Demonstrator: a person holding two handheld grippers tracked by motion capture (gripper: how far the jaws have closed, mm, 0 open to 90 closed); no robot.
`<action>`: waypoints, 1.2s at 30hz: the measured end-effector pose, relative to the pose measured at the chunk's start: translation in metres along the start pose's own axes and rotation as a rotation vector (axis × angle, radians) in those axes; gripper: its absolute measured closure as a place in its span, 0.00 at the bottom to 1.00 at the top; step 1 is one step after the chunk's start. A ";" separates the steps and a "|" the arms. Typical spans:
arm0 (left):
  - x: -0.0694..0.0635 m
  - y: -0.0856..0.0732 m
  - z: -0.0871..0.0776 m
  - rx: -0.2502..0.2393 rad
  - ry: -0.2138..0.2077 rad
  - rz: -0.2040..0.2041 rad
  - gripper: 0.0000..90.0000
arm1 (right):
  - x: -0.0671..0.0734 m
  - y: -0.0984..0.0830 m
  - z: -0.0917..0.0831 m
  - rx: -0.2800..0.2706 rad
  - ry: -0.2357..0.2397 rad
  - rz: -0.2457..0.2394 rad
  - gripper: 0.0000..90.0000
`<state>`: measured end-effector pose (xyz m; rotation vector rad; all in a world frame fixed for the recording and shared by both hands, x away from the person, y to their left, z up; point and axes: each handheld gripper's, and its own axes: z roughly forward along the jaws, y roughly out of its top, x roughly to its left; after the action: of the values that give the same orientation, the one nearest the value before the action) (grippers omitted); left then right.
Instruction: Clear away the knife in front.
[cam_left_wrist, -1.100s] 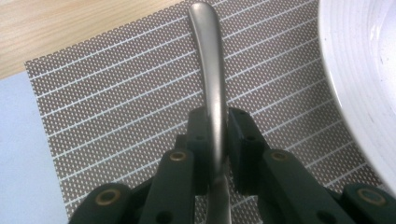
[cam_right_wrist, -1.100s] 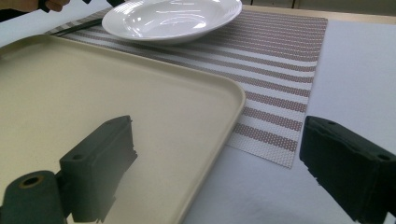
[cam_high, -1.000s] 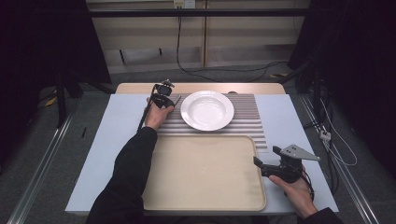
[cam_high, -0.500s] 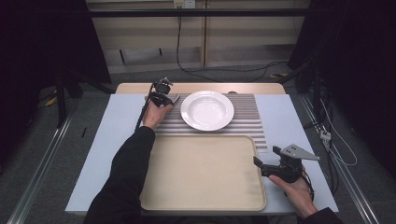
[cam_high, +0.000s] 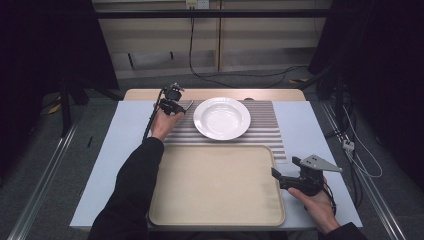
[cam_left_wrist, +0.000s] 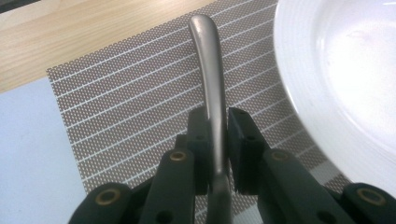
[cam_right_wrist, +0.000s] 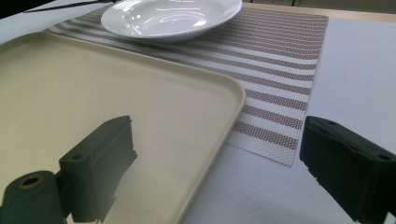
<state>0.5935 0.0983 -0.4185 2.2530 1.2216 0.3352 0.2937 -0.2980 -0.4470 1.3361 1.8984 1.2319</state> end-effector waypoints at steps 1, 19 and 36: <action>0.000 -0.001 -0.001 -0.003 0.002 0.000 0.89 | 0.000 0.000 0.000 -0.001 -0.002 0.000 0.11; -0.009 -0.013 -0.033 -0.068 -0.030 -0.012 0.89 | 0.000 0.000 -0.001 -0.006 -0.007 -0.006 0.11; -0.028 -0.032 -0.064 -0.079 -0.012 0.054 0.89 | 0.002 0.002 -0.002 -0.014 -0.006 -0.013 0.11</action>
<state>0.5262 0.1110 -0.3831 2.2206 1.1234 0.3837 0.2916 -0.2967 -0.4443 1.3170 1.8880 1.2309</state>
